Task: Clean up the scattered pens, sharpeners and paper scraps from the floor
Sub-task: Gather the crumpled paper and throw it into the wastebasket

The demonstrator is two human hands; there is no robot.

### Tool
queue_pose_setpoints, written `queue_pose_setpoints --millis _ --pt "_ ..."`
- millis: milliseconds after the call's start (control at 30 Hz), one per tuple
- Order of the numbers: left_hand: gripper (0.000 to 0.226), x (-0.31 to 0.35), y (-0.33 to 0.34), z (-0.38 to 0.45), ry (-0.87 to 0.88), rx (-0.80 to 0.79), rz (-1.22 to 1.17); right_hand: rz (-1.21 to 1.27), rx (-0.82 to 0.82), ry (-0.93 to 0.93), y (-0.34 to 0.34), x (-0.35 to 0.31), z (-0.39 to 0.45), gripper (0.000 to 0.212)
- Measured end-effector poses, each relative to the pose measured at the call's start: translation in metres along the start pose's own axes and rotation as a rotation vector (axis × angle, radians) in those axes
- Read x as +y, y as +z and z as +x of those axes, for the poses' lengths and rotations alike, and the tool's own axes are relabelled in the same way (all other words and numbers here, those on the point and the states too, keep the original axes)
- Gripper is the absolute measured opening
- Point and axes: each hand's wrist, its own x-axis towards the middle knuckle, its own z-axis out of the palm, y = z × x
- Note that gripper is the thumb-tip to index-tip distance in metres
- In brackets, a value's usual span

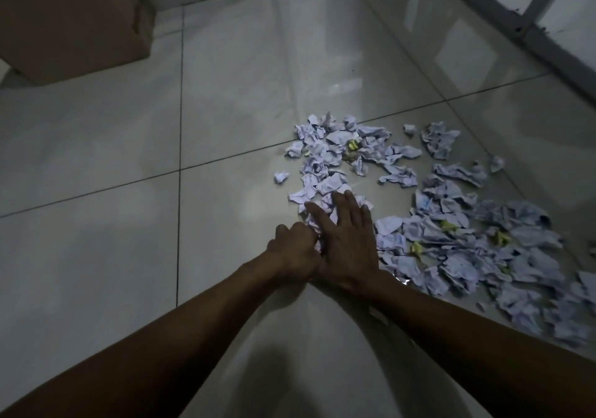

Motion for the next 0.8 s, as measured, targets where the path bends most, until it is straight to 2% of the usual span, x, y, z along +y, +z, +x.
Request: queue_pose_setpoints --millis 67,133,200,300,467,633,700,800 --pt "0.035 -0.001 -0.001 -0.004 -0.009 0.004 0.110 -0.044 0.027 -0.009 0.001 0.000 0.002 0.085" --pt "0.031 -0.005 -0.003 -0.007 0.021 0.097 0.111 -0.079 0.091 -0.018 0.004 -0.002 0.003 0.067" --pt "0.029 -0.013 -0.005 -0.010 0.068 0.244 -0.004 -0.104 0.149 -0.026 0.005 -0.005 0.003 0.053" --pt "0.034 -0.025 -0.013 -0.020 0.040 0.433 -0.169 -0.145 0.207 -0.037 0.006 -0.008 -0.001 0.038" --pt "0.038 -0.053 -0.009 -0.030 -0.005 0.543 -0.242 -0.221 0.191 -0.083 0.006 -0.008 -0.007 0.028" --pt "0.030 -0.081 0.027 -0.034 -0.086 0.523 -0.278 -0.152 0.175 -0.195 0.002 0.002 -0.012 0.021" --pt "0.034 -0.084 0.041 -0.037 -0.074 0.514 -0.290 -0.124 0.185 -0.243 0.001 0.010 -0.010 0.016" --pt "0.049 -0.079 0.055 -0.044 -0.030 0.584 -0.299 -0.016 0.187 -0.250 -0.007 0.016 -0.007 0.014"
